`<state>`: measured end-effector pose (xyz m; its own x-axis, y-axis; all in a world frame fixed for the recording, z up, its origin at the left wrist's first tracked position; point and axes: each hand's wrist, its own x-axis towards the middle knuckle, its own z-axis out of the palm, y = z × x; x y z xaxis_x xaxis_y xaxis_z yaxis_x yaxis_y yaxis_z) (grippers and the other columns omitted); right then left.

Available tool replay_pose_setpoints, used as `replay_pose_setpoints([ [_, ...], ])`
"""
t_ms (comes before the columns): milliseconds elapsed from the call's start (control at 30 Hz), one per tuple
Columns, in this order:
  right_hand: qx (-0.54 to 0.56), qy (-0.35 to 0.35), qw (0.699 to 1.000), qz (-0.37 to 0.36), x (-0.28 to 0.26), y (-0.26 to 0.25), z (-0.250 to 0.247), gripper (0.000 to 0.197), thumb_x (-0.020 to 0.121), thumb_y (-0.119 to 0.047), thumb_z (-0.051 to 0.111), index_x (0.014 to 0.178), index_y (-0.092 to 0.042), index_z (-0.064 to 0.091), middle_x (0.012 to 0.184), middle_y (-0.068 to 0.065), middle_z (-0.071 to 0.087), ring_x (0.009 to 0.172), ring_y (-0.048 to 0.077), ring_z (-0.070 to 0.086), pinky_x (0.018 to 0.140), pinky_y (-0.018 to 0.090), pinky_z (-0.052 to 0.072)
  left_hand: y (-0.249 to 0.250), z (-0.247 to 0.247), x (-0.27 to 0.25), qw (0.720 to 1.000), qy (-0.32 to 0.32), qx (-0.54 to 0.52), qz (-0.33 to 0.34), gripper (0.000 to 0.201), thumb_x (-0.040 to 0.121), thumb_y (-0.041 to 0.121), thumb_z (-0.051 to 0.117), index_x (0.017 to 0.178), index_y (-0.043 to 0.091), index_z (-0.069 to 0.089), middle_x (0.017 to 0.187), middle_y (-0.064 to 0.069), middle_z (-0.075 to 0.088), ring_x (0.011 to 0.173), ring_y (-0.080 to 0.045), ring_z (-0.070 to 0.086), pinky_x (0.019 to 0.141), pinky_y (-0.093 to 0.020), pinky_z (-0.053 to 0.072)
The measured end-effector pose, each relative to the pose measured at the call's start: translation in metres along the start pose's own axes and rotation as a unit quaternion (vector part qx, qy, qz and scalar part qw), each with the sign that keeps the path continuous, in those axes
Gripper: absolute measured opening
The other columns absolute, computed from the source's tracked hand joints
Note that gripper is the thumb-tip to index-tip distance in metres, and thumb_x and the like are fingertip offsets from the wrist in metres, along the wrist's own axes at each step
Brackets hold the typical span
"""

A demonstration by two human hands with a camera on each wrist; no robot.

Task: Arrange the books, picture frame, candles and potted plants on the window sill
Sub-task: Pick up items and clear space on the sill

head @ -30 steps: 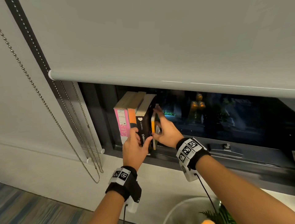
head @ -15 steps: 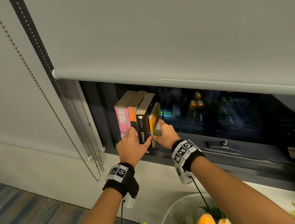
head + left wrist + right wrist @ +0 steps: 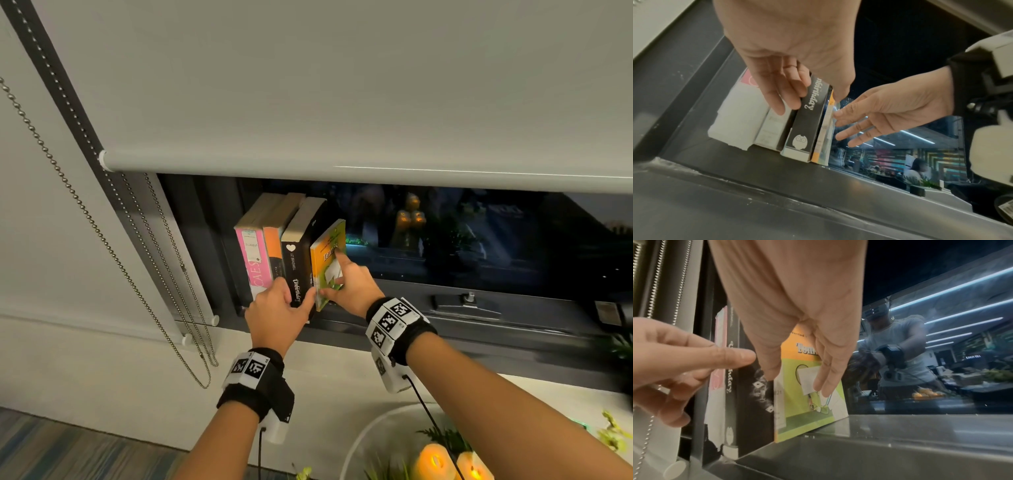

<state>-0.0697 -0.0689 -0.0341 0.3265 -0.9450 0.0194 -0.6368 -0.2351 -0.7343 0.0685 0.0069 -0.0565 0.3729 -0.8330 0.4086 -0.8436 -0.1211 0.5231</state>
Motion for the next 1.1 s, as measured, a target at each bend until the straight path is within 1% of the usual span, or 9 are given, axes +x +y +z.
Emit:
replay_pose_setpoints([
  [133,0.001,-0.003,1.0,0.014,0.001,0.001,0.002,0.078,0.079,-0.023,0.077,0.143,-0.018,0.033,0.13,0.008,0.059,0.119,0.027,0.059,0.098,0.042,0.051,-0.002,0.0,-0.002,1.0,-0.006,-0.008,-0.023,0.052,0.077,0.068,0.056,0.076,0.016,0.051,0.068,0.003,0.059,0.068,-0.015,0.063,0.047,-0.013,0.025],
  [267,-0.008,-0.029,0.999,-0.012,0.001,-0.002,0.009,0.089,0.082,-0.02,0.074,0.151,-0.025,0.019,0.137,0.008,0.053,0.123,0.028,0.055,0.097,0.044,0.052,-0.006,0.006,-0.002,0.999,-0.023,-0.031,-0.03,0.046,0.083,0.062,0.054,0.08,0.016,0.054,0.082,-0.002,0.07,0.078,-0.016,0.067,0.048,-0.012,0.031],
  [400,-0.024,-0.026,0.999,-0.024,0.005,0.003,0.011,0.086,0.085,-0.02,0.07,0.152,-0.029,0.016,0.133,0.008,0.056,0.122,0.026,0.055,0.097,0.044,0.052,-0.004,0.017,0.0,0.997,-0.06,-0.052,0.022,0.042,0.09,0.057,0.05,0.092,0.015,0.061,0.094,0.0,0.071,0.084,-0.014,0.069,0.059,-0.022,0.054],
  [467,-0.046,-0.033,0.998,-0.015,0.008,0.006,0.011,0.086,0.086,-0.022,0.068,0.152,-0.03,0.014,0.133,0.009,0.055,0.124,0.028,0.052,0.098,0.047,0.05,-0.004,0.022,0.001,0.996,-0.065,-0.049,0.031,0.045,0.09,0.058,0.048,0.098,0.017,0.062,0.098,0.001,0.072,0.084,-0.012,0.068,0.064,-0.025,0.057],
  [567,-0.078,-0.058,0.995,0.005,0.009,0.01,0.01,0.087,0.086,-0.025,0.069,0.153,-0.025,0.014,0.136,0.01,0.052,0.125,0.027,0.051,0.1,0.043,0.049,-0.005,0.02,0.0,0.998,-0.056,-0.033,0.019,0.043,0.092,0.056,0.046,0.094,0.016,0.061,0.092,-0.001,0.071,0.08,-0.014,0.068,0.058,-0.017,0.046],
  [700,-0.078,-0.059,0.995,0.017,0.009,0.015,0.007,0.093,0.081,-0.028,0.074,0.152,-0.018,0.015,0.139,0.01,0.051,0.124,0.026,0.053,0.099,0.04,0.05,-0.01,0.012,-0.003,0.999,-0.027,-0.025,-0.015,0.046,0.086,0.062,0.049,0.075,0.017,0.05,0.078,-0.003,0.067,0.074,-0.017,0.066,0.049,-0.012,0.03],
  [867,-0.043,-0.042,0.998,-0.008,0.007,0.013,0.001,0.089,0.077,-0.025,0.078,0.148,-0.021,0.024,0.136,0.006,0.054,0.123,0.028,0.055,0.098,0.042,0.051,-0.007,0.008,-0.008,0.999,-0.004,-0.035,-0.024,0.05,0.077,0.065,0.059,0.067,0.017,0.046,0.062,0.008,0.046,0.059,-0.009,0.048,0.047,-0.014,0.028],
  [967,-0.031,-0.028,0.999,-0.018,0.007,0.01,-0.003,0.087,0.075,-0.025,0.079,0.146,-0.025,0.027,0.133,0.005,0.057,0.119,0.028,0.058,0.095,0.047,0.053,-0.005,0.007,-0.008,0.999,0.001,-0.033,-0.035,0.053,0.077,0.066,0.057,0.065,0.016,0.047,0.059,0.008,0.045,0.057,-0.01,0.048,0.046,-0.016,0.027],
  [1100,-0.029,-0.017,0.999,-0.013,0.003,0.008,-0.008,0.086,0.077,-0.024,0.078,0.147,-0.024,0.028,0.133,0.005,0.058,0.116,0.024,0.06,0.096,0.043,0.053,-0.001,0.005,-0.009,0.999,-0.009,-0.029,-0.041,0.048,0.081,0.061,0.058,0.065,0.016,0.046,0.059,0.007,0.046,0.059,-0.013,0.053,0.046,-0.016,0.027],
])
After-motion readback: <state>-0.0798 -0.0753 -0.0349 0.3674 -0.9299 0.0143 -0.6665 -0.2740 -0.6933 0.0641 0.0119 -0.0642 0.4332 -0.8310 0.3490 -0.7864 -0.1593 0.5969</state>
